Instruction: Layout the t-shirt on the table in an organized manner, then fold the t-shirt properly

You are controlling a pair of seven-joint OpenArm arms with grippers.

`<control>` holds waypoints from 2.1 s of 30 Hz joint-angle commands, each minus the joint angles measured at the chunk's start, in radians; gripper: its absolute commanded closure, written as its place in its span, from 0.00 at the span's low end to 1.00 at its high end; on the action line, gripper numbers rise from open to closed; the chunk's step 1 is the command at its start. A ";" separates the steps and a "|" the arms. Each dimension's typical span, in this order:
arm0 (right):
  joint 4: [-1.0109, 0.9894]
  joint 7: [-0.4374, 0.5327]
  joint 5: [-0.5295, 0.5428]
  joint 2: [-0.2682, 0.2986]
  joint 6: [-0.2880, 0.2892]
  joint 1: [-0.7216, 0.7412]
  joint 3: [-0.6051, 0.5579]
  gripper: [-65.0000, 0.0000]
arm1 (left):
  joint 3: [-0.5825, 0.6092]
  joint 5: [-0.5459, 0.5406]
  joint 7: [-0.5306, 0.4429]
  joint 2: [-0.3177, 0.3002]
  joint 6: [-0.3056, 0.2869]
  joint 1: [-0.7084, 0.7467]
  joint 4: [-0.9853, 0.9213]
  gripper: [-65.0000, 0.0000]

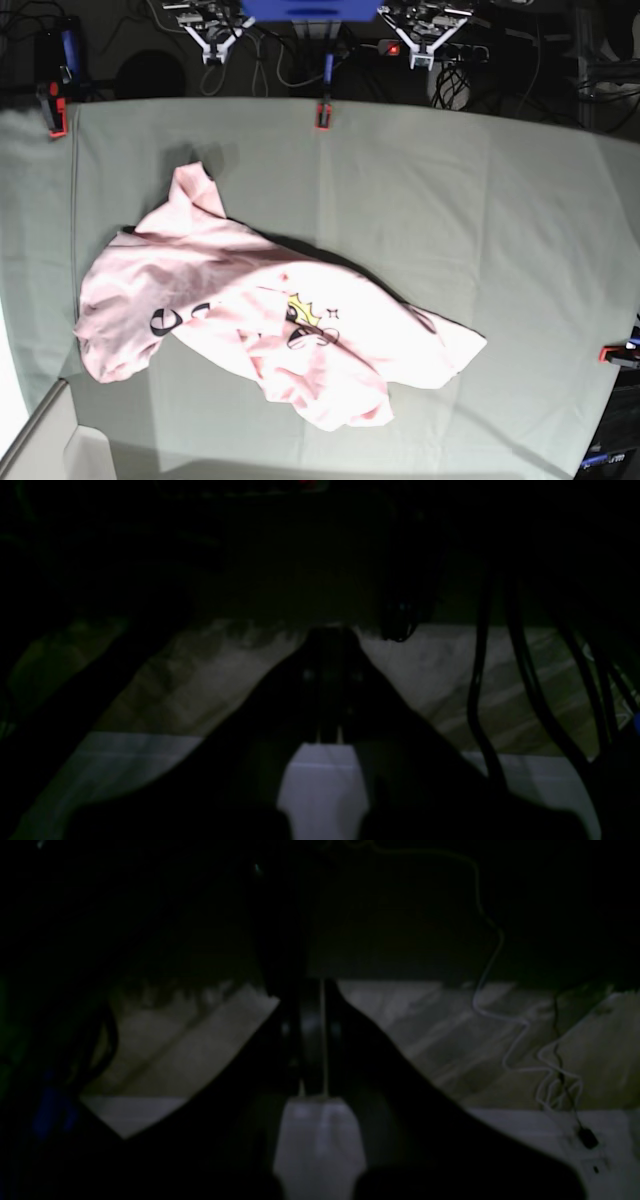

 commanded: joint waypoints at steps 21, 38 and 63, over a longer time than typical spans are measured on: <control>0.008 -0.009 -0.004 0.001 0.002 -0.005 -0.004 1.00 | 0.006 0.005 0.006 -0.006 0.000 0.068 -0.001 1.00; 0.008 -0.007 -0.004 0.001 0.002 -0.005 -0.004 1.00 | 0.004 0.005 0.026 -0.008 0.000 -0.005 -0.001 1.00; 0.009 -0.002 -0.004 0.001 0.002 -0.008 -0.004 1.00 | 0.006 0.005 -0.105 -0.009 0.000 -0.001 -0.001 1.00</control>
